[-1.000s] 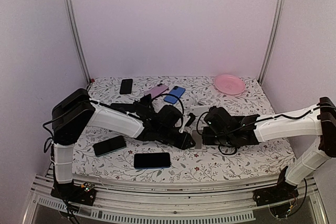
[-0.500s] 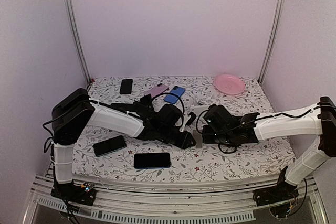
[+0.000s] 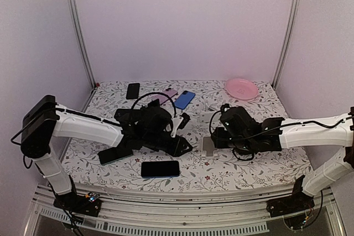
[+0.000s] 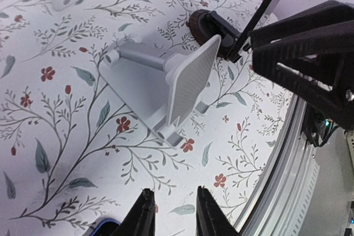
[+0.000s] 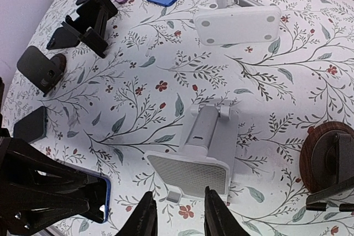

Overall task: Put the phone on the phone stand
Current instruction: Move the phone stand to the center of the board, then move the phone to the center of the board.

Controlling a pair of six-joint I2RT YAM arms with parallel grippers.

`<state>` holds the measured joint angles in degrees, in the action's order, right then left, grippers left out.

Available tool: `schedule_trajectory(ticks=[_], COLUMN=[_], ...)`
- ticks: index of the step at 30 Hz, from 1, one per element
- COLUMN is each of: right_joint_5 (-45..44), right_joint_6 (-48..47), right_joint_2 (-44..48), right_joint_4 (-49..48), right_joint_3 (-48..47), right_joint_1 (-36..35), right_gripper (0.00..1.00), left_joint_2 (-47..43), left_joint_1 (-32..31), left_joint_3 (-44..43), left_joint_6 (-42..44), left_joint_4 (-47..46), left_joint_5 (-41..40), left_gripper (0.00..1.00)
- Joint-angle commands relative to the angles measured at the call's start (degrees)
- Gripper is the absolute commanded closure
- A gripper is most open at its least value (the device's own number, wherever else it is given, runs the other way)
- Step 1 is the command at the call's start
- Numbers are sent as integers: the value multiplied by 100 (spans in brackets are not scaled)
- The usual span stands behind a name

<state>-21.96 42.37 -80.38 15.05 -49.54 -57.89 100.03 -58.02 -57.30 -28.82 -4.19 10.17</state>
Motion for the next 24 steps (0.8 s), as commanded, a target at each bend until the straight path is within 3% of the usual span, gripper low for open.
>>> schedule_trajectory(ticks=[1,7,11,13,17,24], right_joint_5=[-61,-89,-177,-219,-230,-243], right_joint_6=[-168,-434,-709,-791,-934,-824], right_joint_2=[331,694,1039,1222,1523,1930], right_joint_4=[-81,-217,-234,-245,-231,-179], right_joint_3=[-180,-149,-149,-121,-59,185], right_joint_1=[-119,-139,-139,-140,-134,-143], right_gripper=[65,40,18,12,9,9], left_joint_2=[-548,-1249,-1514,-1530,-1582,-2348], left_joint_1=[22,241,246,240,198,-75], left_joint_3=[601,1292,1588,1732,1948,2549], left_joint_6=[-51,-17,180,233,11,-970], left_joint_4=[111,362,598,647,731,788], left_joint_5=[-512,-784,-832,-814,-972,-1350], left_gripper=[71,61,46,36,20,12])
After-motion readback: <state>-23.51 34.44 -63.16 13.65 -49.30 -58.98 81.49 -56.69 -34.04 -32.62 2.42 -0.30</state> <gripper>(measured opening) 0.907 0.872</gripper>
